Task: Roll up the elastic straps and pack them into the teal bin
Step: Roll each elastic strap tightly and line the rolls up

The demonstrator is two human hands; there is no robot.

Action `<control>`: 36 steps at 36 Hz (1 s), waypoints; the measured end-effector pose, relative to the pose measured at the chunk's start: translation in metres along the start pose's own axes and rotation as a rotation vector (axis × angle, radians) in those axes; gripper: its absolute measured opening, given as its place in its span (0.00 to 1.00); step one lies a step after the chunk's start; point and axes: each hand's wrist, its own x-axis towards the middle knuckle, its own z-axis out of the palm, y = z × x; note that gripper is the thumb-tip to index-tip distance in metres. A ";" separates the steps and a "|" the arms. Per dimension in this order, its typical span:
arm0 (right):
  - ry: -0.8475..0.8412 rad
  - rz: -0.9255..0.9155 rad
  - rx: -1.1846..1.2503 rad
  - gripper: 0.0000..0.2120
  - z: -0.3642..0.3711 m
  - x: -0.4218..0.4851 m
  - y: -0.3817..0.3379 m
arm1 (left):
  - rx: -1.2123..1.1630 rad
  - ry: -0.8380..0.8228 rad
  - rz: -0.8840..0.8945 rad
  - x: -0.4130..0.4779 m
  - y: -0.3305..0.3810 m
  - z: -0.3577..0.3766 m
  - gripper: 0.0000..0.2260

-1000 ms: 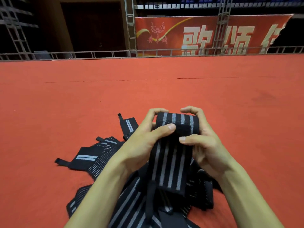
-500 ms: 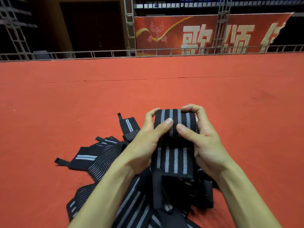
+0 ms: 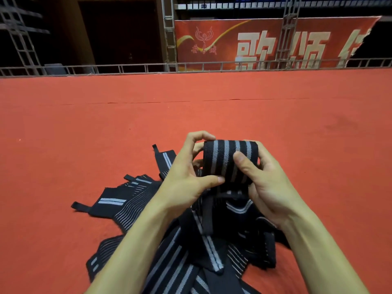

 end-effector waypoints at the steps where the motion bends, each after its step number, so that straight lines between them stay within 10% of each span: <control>1: 0.002 -0.010 0.002 0.22 -0.001 0.000 0.000 | -0.015 0.002 -0.028 0.000 0.000 0.000 0.29; 16: -0.118 -0.076 -0.143 0.30 -0.014 0.002 0.002 | -0.423 0.038 -0.298 0.003 0.005 -0.002 0.23; 36: -0.040 -0.094 -0.421 0.32 -0.025 0.004 0.005 | -0.049 -0.047 -0.240 0.004 -0.020 -0.020 0.29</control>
